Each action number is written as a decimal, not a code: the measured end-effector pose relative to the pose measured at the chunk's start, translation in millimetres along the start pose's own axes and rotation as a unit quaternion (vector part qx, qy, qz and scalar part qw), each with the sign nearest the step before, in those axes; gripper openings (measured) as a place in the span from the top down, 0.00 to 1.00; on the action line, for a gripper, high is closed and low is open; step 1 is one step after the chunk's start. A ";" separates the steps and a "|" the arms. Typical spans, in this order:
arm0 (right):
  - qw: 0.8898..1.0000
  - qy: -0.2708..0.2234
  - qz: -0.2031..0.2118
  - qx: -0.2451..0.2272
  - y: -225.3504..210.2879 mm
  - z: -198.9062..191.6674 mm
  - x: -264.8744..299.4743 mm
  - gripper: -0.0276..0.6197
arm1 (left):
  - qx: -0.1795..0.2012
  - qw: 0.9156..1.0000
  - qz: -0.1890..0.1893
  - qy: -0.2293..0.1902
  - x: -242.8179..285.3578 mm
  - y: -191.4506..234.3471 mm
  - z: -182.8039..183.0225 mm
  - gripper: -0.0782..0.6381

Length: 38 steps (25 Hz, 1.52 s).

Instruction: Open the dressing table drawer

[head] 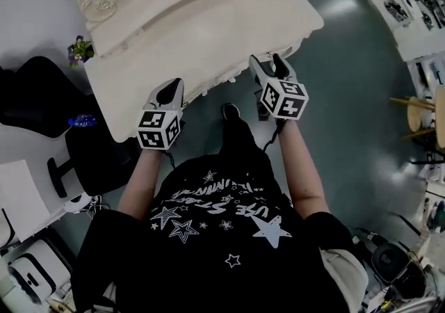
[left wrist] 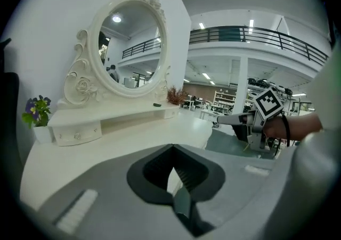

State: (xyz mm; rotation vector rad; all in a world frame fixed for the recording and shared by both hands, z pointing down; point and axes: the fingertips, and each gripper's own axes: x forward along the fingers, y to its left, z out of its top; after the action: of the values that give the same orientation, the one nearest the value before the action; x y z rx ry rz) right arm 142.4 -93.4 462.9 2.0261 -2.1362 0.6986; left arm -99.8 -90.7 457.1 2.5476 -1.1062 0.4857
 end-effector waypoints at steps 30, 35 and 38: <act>0.985 0.104 0.053 -0.125 -119.8 96.8 300.1 0.59 | -0.075 0.994 0.078 0.007 236.6 49.5 91.6 0.89; 0.983 0.108 0.045 -0.140 -124.4 95.4 325.5 0.60 | -0.083 0.993 0.085 0.012 245.2 56.9 87.6 0.89; 0.981 0.119 0.040 -0.148 -126.8 90.1 337.3 0.61 | -0.091 0.992 0.089 0.015 247.5 58.5 84.5 0.89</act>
State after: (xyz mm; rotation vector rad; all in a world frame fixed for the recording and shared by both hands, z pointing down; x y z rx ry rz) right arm 252.1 -438.4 545.7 1.6271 -2.0504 0.5591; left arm 30.7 -321.5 496.6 2.2911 -1.3111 0.4428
